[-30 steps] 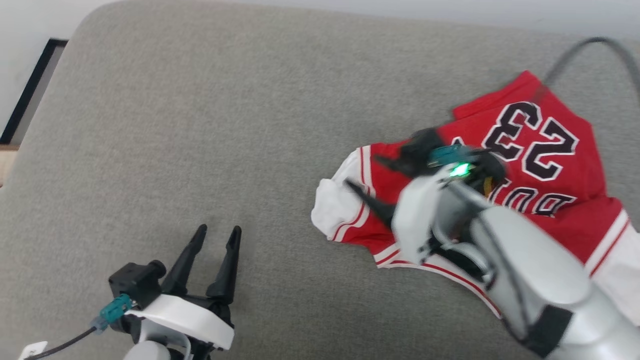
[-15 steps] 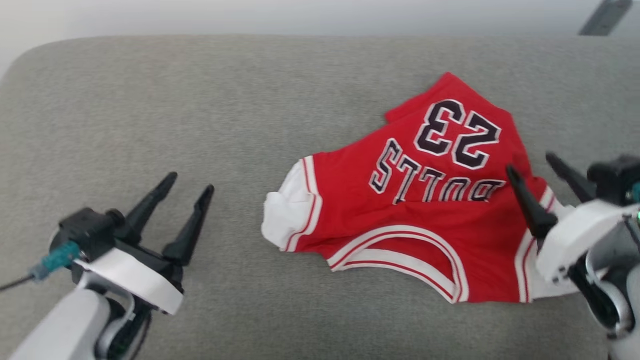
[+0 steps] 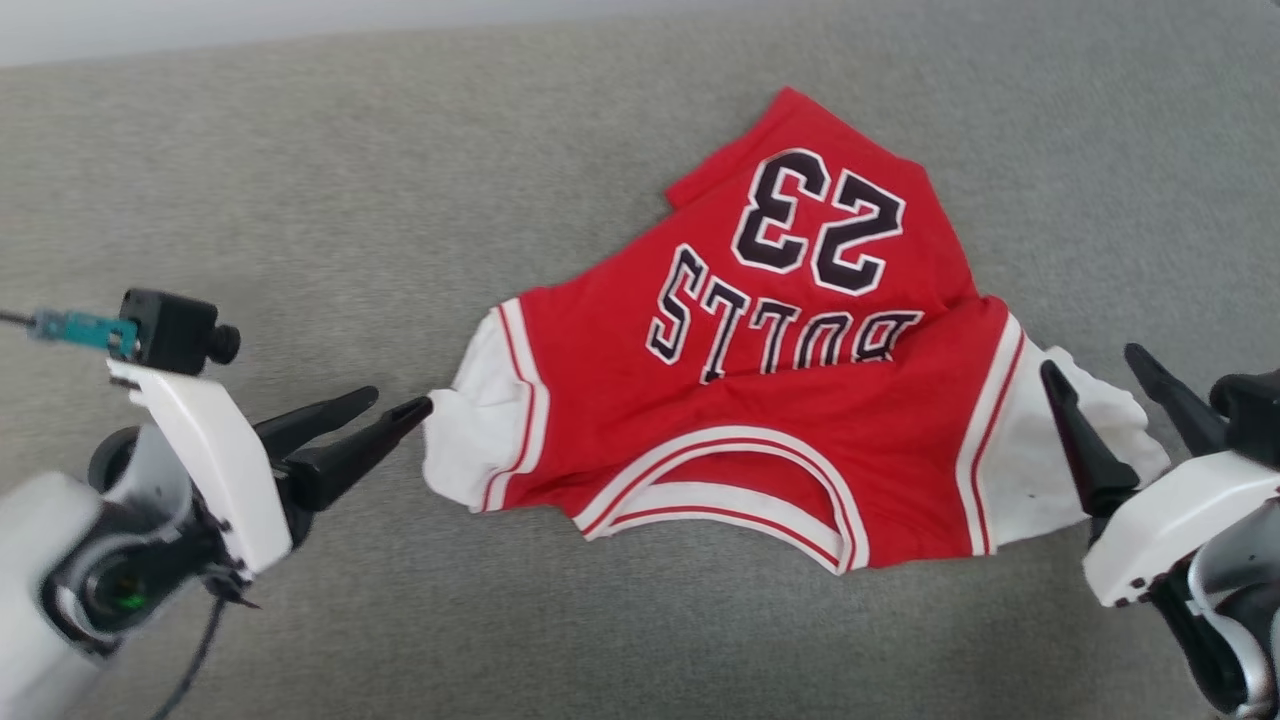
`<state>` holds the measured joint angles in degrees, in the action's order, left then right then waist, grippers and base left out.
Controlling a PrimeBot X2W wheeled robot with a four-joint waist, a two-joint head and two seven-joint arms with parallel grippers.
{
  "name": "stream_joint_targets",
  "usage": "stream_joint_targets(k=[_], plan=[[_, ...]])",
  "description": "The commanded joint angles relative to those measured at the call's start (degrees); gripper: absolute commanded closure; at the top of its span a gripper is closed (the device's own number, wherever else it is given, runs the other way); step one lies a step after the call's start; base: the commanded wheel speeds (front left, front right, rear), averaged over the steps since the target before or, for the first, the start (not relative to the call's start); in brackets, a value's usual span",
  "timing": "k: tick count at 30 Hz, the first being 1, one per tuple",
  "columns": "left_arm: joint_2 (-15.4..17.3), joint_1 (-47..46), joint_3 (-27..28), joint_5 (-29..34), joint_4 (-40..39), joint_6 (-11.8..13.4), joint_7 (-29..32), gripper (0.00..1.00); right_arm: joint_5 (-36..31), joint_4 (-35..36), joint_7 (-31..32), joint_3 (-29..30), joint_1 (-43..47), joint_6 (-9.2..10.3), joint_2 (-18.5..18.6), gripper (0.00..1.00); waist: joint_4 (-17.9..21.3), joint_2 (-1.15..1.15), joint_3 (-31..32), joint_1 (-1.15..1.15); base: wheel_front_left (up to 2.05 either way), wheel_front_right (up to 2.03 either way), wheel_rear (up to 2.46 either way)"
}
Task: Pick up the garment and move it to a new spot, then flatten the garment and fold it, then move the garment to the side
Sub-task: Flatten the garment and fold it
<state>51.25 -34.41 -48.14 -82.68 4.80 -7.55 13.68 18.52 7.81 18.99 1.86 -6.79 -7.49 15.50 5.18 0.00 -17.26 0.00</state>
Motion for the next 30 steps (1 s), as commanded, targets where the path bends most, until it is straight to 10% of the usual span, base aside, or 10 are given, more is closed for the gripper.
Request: stream_joint_targets(k=[1, 11, 13, 15, 30], plan=[[0.54, -1.44, -0.28, -2.02, 0.39, 0.12, 2.30, 0.00, -0.43, 0.50, -0.66, -0.26, -0.16, 0.00, -0.65, 0.00, 1.72, 0.00, -1.71, 0.00, 0.00, 0.00, 0.00], [0.00, -4.74, -1.25, -9.51, 5.51, 0.12, 13.75, 0.00, -1.76, 0.05, -2.82, -1.52, -1.17, 0.00, -4.04, 0.00, 5.23, 0.00, -4.97, 0.00, 0.00, 0.00, 0.00], [-0.13, -4.56, -1.43, -10.03, 5.27, 0.12, 15.17, 0.30, -2.02, -0.21, -3.10, -1.75, -1.35, 0.01, -4.40, 0.00, 5.51, 0.00, -5.23, 0.00, 0.00, 0.00, 0.00], [-0.36, -4.64, -0.97, -9.34, 5.21, 0.12, 14.65, 1.00, -2.12, -0.42, -3.46, -1.78, -1.45, 0.01, -4.69, 0.00, 5.55, 0.00, -5.23, 0.00, 0.00, 0.00, 0.00], [6.35, -1.13, 2.29, 1.79, 1.00, 0.12, -6.37, 1.00, -1.89, -1.74, -4.12, -1.69, -1.77, 0.00, -5.51, 0.00, 3.24, 0.00, -3.10, 0.00, 0.00, 0.00, 0.00]])
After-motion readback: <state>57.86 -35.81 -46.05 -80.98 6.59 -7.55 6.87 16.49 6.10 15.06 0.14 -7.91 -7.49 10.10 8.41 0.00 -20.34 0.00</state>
